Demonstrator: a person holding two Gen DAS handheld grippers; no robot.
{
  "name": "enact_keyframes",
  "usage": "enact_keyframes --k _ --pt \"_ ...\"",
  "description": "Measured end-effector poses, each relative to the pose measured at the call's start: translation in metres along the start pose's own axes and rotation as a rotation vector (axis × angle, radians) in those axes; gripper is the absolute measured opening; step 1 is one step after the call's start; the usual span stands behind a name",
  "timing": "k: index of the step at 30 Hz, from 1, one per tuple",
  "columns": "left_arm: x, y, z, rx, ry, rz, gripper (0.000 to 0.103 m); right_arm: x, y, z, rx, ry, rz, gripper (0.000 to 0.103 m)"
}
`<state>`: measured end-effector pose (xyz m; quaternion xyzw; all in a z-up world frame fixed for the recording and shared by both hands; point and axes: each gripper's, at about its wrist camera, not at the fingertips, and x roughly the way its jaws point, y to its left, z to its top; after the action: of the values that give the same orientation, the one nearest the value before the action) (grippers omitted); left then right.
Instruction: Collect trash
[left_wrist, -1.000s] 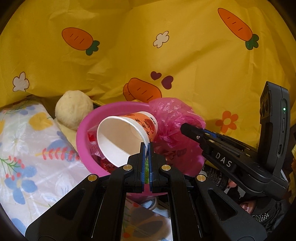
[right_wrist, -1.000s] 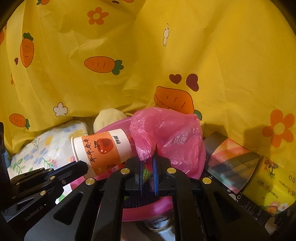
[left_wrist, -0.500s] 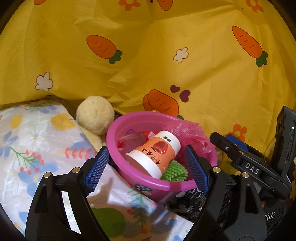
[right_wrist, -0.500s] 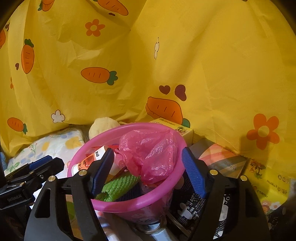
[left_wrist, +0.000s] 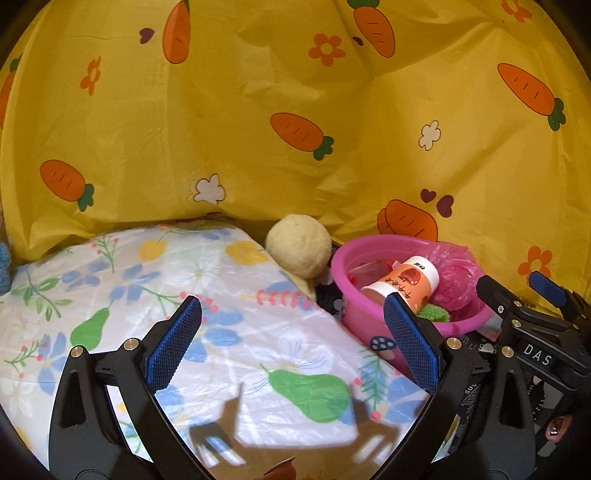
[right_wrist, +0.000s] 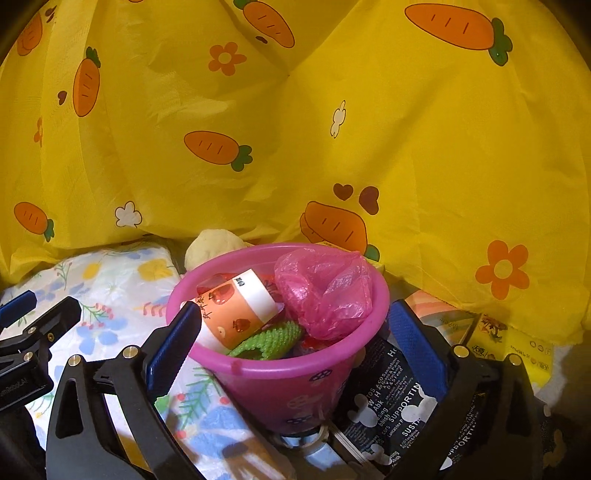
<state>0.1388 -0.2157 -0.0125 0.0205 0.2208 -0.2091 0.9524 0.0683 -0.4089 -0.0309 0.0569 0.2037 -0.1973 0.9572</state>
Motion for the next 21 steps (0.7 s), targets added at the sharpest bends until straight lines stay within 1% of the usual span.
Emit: enact_keyframes --k 3,13,21 --pt "-0.016 0.009 -0.005 -0.018 -0.004 0.0 0.097 -0.009 0.008 -0.002 0.003 0.006 0.003 0.097" --pt "-0.071 0.033 -0.023 -0.009 -0.043 0.07 0.097 -0.056 0.044 -0.014 -0.025 -0.025 0.016 0.097" --pt "-0.114 0.06 -0.038 -0.065 -0.051 0.118 0.097 -0.096 0.07 -0.026 -0.04 -0.051 0.061 0.097"
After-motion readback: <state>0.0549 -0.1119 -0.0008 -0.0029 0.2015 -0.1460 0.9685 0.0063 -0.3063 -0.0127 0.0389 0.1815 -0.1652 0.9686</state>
